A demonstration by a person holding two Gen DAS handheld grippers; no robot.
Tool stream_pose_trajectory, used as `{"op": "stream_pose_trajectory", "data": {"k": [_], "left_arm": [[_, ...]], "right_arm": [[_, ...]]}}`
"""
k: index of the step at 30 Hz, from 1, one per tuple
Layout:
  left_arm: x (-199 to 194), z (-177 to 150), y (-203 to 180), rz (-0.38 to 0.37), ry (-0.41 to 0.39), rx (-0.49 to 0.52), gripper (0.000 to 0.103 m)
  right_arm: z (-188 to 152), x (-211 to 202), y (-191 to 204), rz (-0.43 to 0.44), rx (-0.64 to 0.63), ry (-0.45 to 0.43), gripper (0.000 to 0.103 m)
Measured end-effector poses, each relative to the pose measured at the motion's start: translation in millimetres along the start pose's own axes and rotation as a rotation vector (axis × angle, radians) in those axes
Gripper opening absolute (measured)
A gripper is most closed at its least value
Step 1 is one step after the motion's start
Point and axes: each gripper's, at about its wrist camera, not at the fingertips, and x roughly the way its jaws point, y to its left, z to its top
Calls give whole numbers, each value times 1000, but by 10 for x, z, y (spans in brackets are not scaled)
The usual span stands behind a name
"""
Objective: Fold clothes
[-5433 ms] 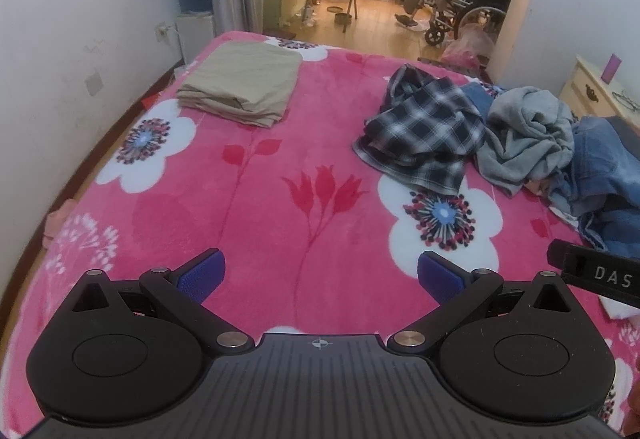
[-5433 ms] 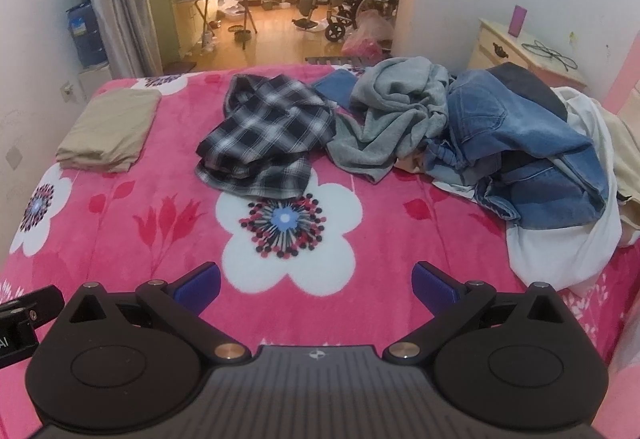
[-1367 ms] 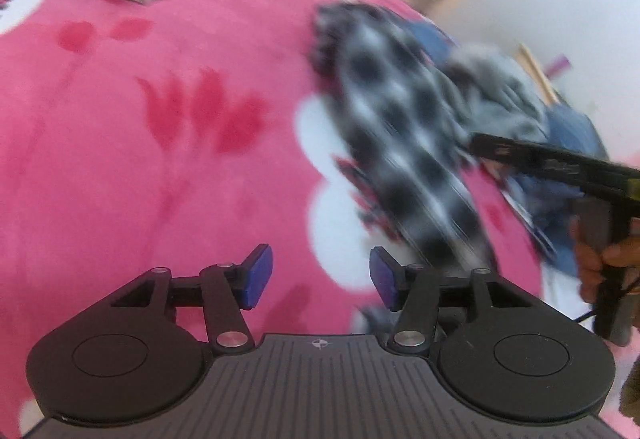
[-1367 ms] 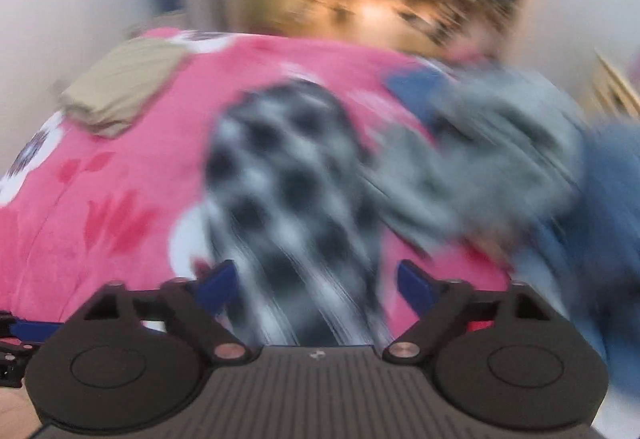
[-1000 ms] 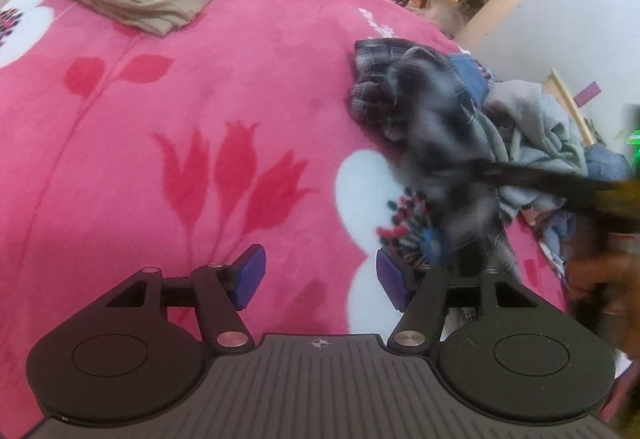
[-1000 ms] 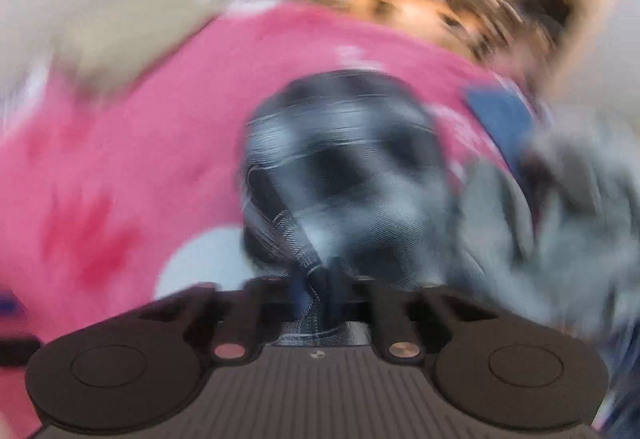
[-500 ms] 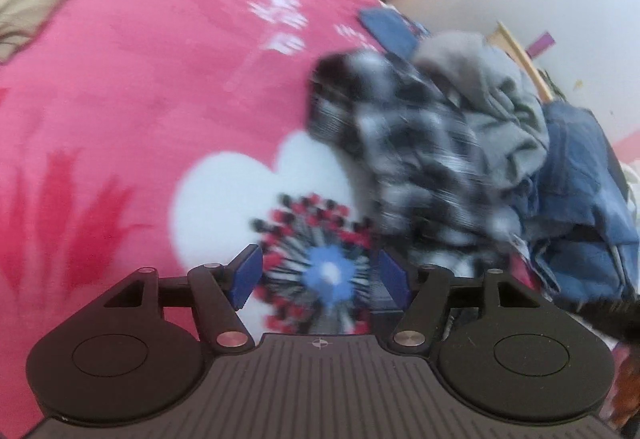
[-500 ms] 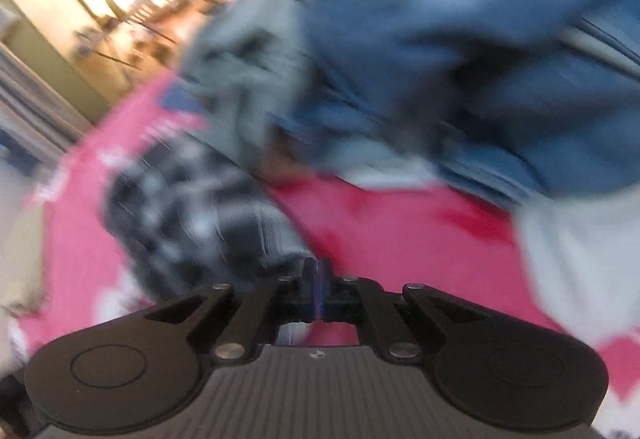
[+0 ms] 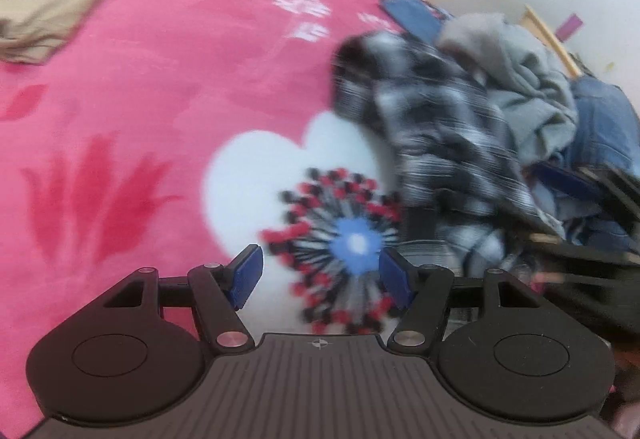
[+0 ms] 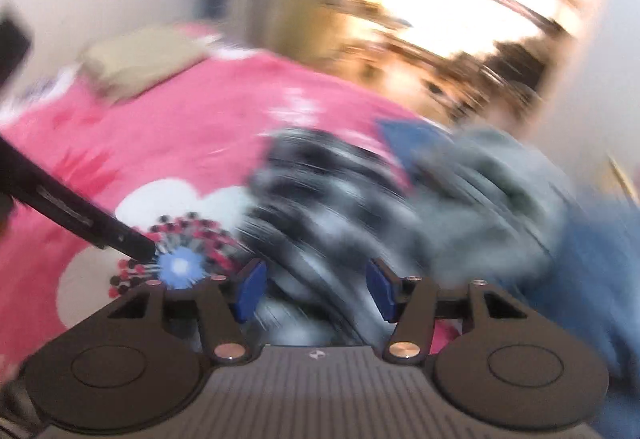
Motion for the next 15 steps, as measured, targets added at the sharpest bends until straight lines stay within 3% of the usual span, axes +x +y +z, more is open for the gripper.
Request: {"op": "stream_pose_trajectory", "data": {"k": [1, 3, 4, 6, 8, 10, 13, 15], "left_arm": [[-51, -19, 47, 14, -6, -6, 65], [-119, -61, 125, 33, -7, -14, 65], [-146, -82, 161, 39, -6, -17, 65], [-167, -97, 192, 42, -5, -14, 65], [-163, -99, 179, 33, -11, -2, 65], [-109, -71, 134, 16, -19, 14, 65], [-3, 8, 18, -15, -16, 45, 65], [47, 79, -87, -39, -33, 65, 66]], "right_arm": [[23, 159, 119, -14, -87, 15, 69], [35, 465, 349, -58, -262, 52, 68], [41, 618, 464, -80, -350, 71, 58], [147, 587, 218, -71, -200, 54, 33], [263, 521, -78, -57, -16, 30, 25], [337, 331, -513, -79, 227, -18, 2], [308, 54, -1178, -89, 566, -108, 1], [253, -33, -1476, -111, 677, -142, 0]]}}
